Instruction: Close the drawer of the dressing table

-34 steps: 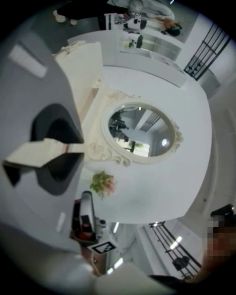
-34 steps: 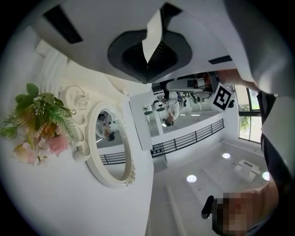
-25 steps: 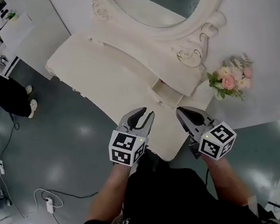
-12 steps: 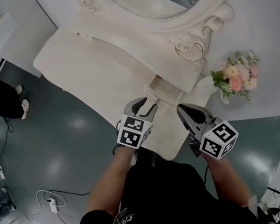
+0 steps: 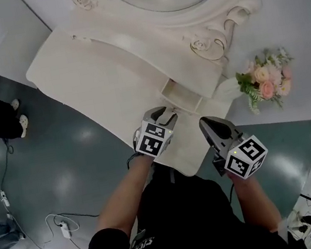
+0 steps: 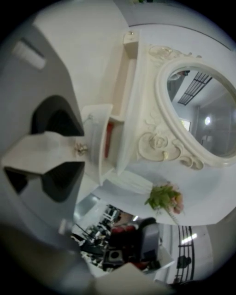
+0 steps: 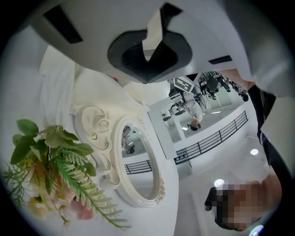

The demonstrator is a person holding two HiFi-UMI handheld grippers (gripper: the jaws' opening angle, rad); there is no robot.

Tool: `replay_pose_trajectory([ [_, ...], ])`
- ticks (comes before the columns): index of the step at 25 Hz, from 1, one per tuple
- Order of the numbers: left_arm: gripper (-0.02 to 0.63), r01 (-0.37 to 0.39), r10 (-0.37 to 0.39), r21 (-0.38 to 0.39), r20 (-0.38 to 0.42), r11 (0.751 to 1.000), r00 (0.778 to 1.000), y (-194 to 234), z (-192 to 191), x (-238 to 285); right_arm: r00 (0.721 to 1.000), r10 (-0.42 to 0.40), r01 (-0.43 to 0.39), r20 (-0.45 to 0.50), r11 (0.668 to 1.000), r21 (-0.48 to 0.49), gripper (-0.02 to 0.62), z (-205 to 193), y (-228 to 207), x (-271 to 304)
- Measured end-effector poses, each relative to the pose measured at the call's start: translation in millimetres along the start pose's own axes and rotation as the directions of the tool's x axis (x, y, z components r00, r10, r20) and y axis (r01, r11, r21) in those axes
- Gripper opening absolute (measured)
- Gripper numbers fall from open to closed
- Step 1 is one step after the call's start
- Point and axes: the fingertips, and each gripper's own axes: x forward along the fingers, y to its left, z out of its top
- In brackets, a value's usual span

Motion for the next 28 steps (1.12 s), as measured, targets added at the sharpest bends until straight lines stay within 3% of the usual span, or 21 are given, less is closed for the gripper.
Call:
replay_pose_trajectory([
  [7,0.165,-0.02,0.021,0.047,-0.016,0.999,1.0,2,-3,17,1.0,-0.02,0.02,-0.004,1.0,0.008,-0.006,-5,-7,-6],
  [13,0.103,0.008,-0.005,0.071,-0.037,0.997,0.999,-1,-2,21,0.999,-0.04,0.04,-0.004,0.999,0.0,-0.006,-5,-13,-15],
  [28,0.101,0.022,-0.02,0.065,-0.033,0.998,0.999,-3,22,16,0.999,-0.049,0.049,0.004,0.999,0.006,-0.006,-2,-20,-27],
])
